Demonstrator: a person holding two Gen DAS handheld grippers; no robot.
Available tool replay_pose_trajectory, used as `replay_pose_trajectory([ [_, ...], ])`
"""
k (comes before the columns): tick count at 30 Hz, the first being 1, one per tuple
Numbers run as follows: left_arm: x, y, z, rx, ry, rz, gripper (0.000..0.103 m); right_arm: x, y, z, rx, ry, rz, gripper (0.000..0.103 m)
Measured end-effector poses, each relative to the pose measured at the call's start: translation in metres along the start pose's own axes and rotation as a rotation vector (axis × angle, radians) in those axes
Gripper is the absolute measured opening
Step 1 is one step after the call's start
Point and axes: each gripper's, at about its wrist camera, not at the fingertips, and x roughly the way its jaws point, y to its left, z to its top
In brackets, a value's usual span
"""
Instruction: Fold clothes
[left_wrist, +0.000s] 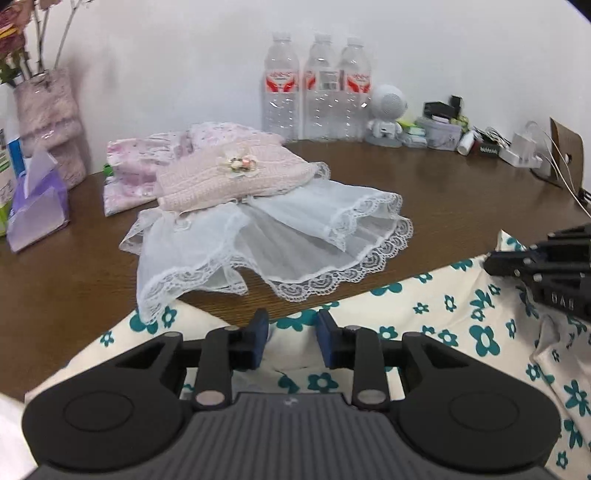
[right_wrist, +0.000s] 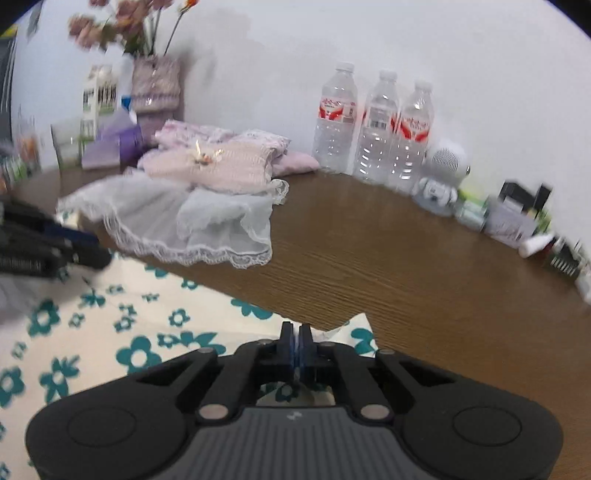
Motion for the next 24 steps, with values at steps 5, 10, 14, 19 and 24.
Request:
replay_pose_trajectory([
  [5,0.001,0.002,0.0,-0.03,-0.021,0.028,0.03,-0.006,-0.012,-0.002,0.049,0.018,0.005,0.0],
  [10,0.005,0.004,0.0,-0.031,-0.026,0.028,0.03,-0.02,-0.022,0.001,0.136,-0.019,0.081,0.008],
  [14,0.006,0.006,0.0,-0.042,-0.028,0.021,0.03,-0.016,-0.014,-0.002,0.069,0.0,0.094,0.006],
  [19,0.005,0.01,-0.001,-0.061,-0.03,0.007,0.03,-0.017,-0.018,-0.003,0.072,0.051,0.068,0.007],
  [24,0.004,0.01,-0.002,-0.059,-0.031,0.004,0.03,-0.03,-0.048,0.008,0.225,-0.062,0.094,0.008],
])
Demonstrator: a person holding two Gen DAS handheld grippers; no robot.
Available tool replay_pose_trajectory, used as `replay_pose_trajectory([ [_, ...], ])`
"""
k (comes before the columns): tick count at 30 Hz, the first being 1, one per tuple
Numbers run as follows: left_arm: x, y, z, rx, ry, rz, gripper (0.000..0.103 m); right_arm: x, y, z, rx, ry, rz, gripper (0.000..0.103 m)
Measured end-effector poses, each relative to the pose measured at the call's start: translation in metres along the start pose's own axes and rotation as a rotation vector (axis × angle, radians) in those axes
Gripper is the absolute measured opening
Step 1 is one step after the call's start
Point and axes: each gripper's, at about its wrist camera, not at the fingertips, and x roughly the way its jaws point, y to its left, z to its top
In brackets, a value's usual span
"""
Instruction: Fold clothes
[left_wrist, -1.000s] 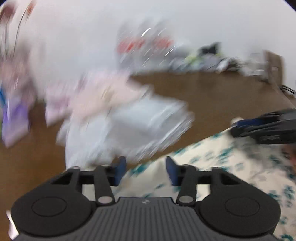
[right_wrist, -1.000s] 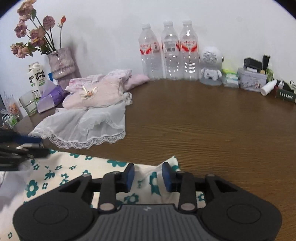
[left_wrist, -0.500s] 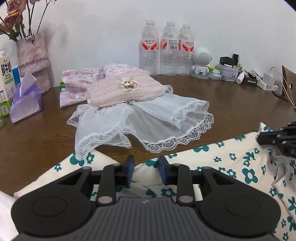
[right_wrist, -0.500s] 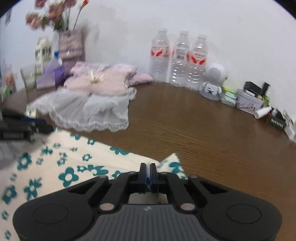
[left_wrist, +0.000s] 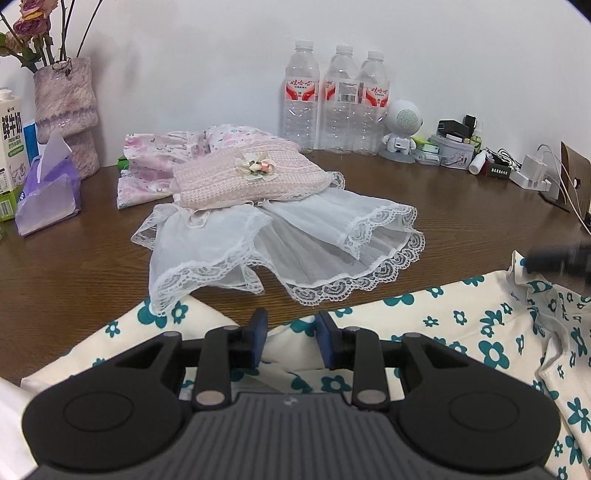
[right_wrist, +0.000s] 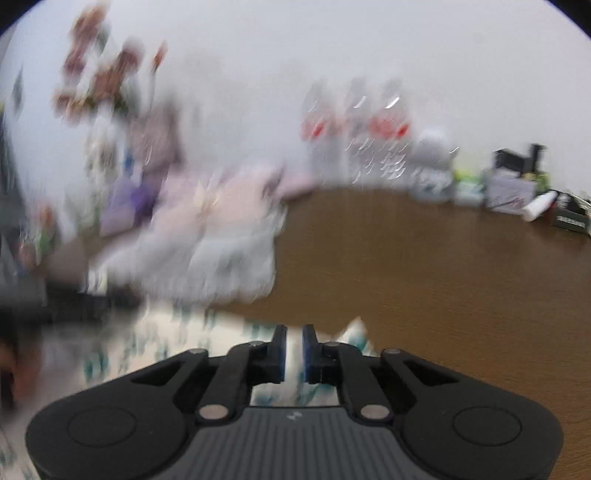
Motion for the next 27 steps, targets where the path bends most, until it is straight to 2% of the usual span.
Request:
replay_pose_trajectory([
  [2,0.0,0.0,0.0,-0.001,0.0,0.0,0.03,0.013,-0.003,0.0,-0.027,0.05,-0.078,0.008],
  [4,-0.001,0.0,0.0,0.0,-0.001,0.0,0.031,0.026,-0.004,-0.007,-0.02,0.106,-0.055,0.006],
  [6,-0.001,0.0,-0.001,0.002,0.0,-0.001,0.032,0.028,0.002,-0.01,-0.051,0.087,-0.095,0.002],
  [9,-0.001,-0.001,-0.001,0.007,0.0,-0.001,0.033,0.031,0.006,-0.013,-0.069,0.064,-0.144,0.001],
  [12,-0.001,-0.002,-0.001,0.01,0.002,-0.002,0.035,0.027,0.005,-0.014,-0.039,0.058,-0.133,0.002],
  [14,-0.001,-0.002,-0.001,0.01,0.003,-0.002,0.035,0.025,0.001,-0.01,-0.003,0.043,-0.094,0.009],
  [17,-0.002,-0.003,-0.002,0.013,0.003,-0.002,0.036,0.023,0.003,-0.007,-0.009,0.021,-0.058,0.009],
  [22,-0.001,-0.003,-0.002,0.02,0.005,-0.003,0.038,0.032,0.006,-0.011,-0.03,0.043,-0.087,0.009],
  [27,-0.003,-0.005,0.001,0.034,0.024,-0.01,0.043,0.014,0.008,-0.005,-0.015,0.035,-0.109,0.012],
])
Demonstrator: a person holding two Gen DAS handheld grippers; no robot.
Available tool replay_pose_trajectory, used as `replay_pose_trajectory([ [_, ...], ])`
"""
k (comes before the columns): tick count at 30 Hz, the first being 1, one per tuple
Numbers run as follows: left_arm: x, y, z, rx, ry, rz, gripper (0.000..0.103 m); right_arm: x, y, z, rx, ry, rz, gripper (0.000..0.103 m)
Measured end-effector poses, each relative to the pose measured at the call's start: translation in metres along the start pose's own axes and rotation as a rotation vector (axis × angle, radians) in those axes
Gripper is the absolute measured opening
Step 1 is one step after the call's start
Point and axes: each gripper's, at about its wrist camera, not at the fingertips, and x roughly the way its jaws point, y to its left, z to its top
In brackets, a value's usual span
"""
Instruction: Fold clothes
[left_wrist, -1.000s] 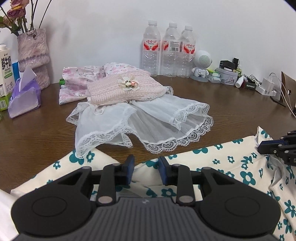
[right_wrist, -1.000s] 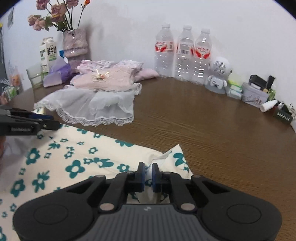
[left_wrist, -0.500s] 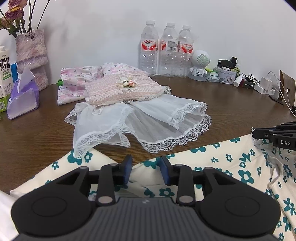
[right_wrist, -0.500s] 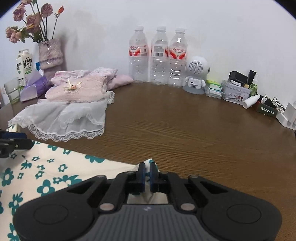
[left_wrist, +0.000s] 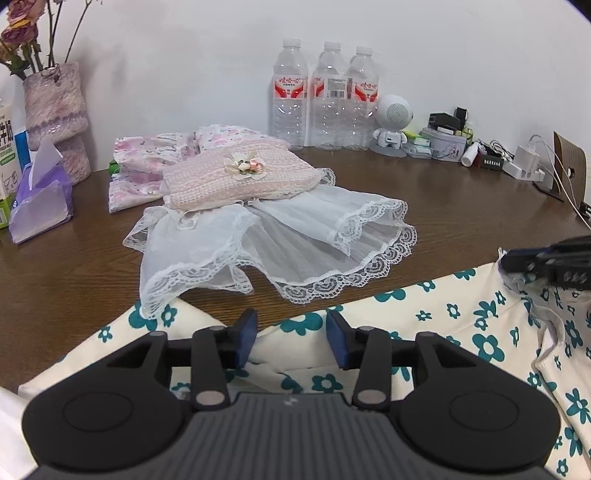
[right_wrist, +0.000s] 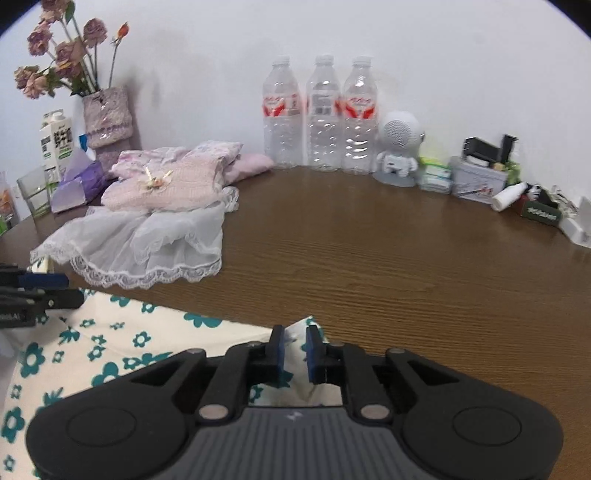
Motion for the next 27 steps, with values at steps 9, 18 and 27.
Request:
replay_pose_trajectory([
  [9,-0.15,0.007,-0.021,0.098,-0.081,-0.175,0.071,-0.123,0.028,-0.049,-0.128,-0.05,0.074,0.028],
  [18,-0.263,-0.005,-0.188,0.342,-0.123,-0.406,0.073,-0.202,0.047,-0.168,-0.234,-0.058,0.304,0.026],
  [27,-0.254,0.01,-0.191,0.407,-0.118,-0.32,0.07,-0.243,0.036,-0.186,-0.424,-0.128,0.378,0.045],
])
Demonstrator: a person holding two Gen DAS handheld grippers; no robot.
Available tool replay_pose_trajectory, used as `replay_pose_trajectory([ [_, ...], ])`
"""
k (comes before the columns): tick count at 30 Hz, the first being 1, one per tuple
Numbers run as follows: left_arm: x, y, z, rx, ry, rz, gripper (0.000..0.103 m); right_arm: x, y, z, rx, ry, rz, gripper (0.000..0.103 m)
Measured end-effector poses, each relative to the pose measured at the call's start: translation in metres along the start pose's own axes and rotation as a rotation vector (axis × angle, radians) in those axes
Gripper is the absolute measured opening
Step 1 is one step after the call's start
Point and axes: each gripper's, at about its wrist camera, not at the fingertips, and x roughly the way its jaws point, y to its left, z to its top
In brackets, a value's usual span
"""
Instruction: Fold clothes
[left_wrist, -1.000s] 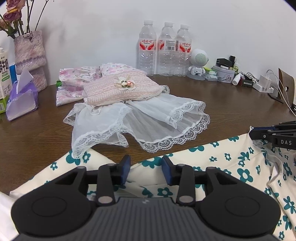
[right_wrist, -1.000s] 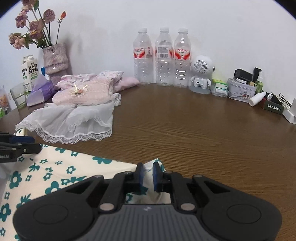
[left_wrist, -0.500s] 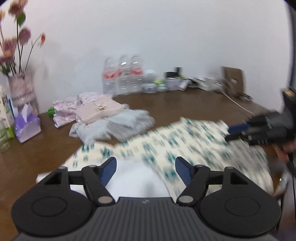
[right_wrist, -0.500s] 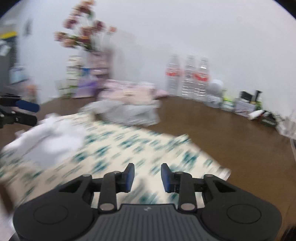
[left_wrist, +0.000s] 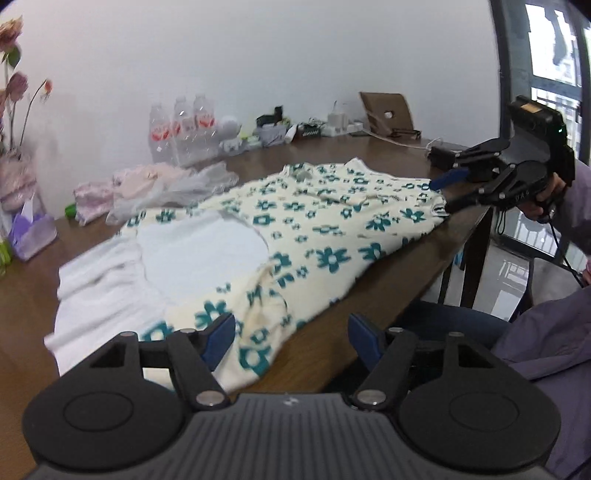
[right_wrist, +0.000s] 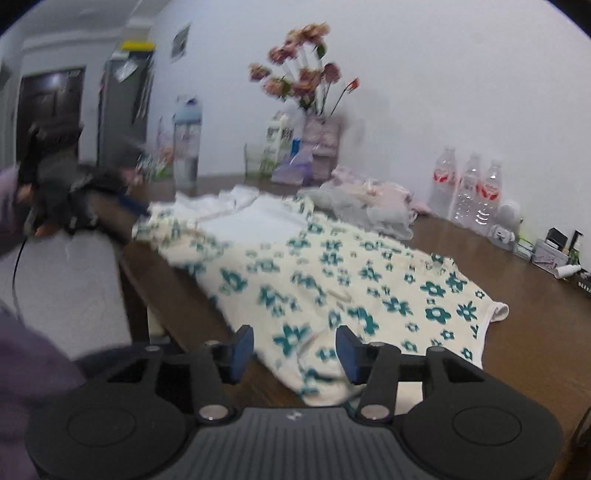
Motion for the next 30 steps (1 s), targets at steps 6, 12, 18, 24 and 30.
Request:
replay_pose_trajectory([
  [6,0.018,0.011,-0.005,0.089,0.033,-0.031,0.042,0.011,-0.015,-0.005,-0.021,0.038,0.081,0.023],
  [12,0.009,0.021,-0.01,0.132,0.045,-0.06,0.016,0.013,-0.017,-0.003,-0.029,0.061,0.137,0.024],
  [18,0.01,0.026,-0.01,0.134,0.049,-0.064,0.017,0.013,-0.027,-0.007,-0.021,0.055,0.148,0.006],
  [24,-0.008,0.031,0.001,0.142,0.067,-0.118,0.006,0.001,-0.034,0.003,-0.017,0.051,0.165,0.006],
  [30,0.018,0.095,0.057,0.099,0.111,-0.163,0.013,0.044,-0.083,0.06,-0.059,0.053,0.042,0.008],
])
